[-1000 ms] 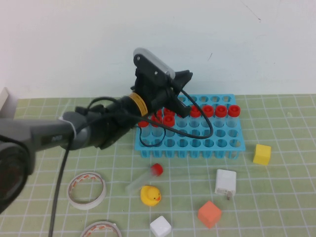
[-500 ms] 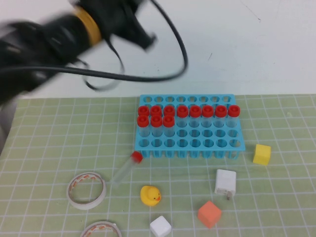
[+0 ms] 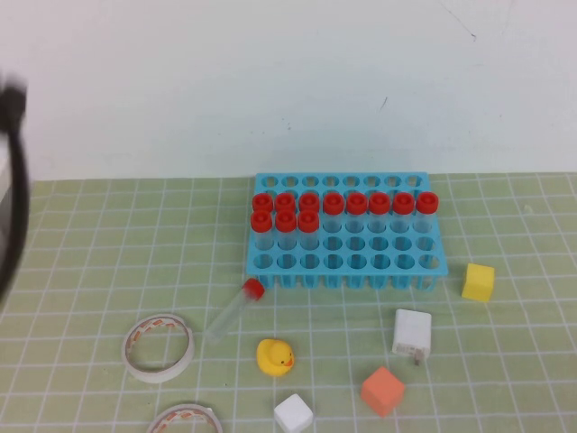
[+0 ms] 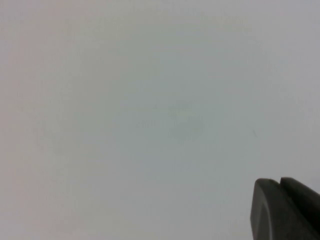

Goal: Place the test tubes

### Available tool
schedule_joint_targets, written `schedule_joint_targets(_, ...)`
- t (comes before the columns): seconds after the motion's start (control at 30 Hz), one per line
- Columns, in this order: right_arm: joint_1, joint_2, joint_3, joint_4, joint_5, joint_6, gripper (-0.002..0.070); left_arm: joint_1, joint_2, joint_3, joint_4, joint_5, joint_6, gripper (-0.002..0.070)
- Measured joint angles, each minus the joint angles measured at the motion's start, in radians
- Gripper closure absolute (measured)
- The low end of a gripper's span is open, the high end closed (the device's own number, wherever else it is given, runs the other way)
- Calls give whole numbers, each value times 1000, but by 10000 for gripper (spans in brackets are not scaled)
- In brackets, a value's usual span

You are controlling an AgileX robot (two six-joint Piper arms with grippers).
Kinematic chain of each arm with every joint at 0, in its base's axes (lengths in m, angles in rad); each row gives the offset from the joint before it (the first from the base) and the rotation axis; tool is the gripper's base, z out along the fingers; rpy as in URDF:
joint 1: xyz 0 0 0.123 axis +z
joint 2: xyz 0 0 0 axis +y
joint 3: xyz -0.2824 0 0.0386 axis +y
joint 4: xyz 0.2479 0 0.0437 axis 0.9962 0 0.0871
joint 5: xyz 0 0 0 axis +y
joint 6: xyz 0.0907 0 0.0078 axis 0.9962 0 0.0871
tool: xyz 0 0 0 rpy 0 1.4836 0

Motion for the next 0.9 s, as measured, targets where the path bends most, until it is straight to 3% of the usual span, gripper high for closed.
schedule_joint_targets(0.3,0,0,0,144,55,61,675,0,-194,324,-102,21,-36,675)
schedule_joint_targets(0.9,0,0,0,148,67,65,675,22,-337,551,-48,23,-27,675)
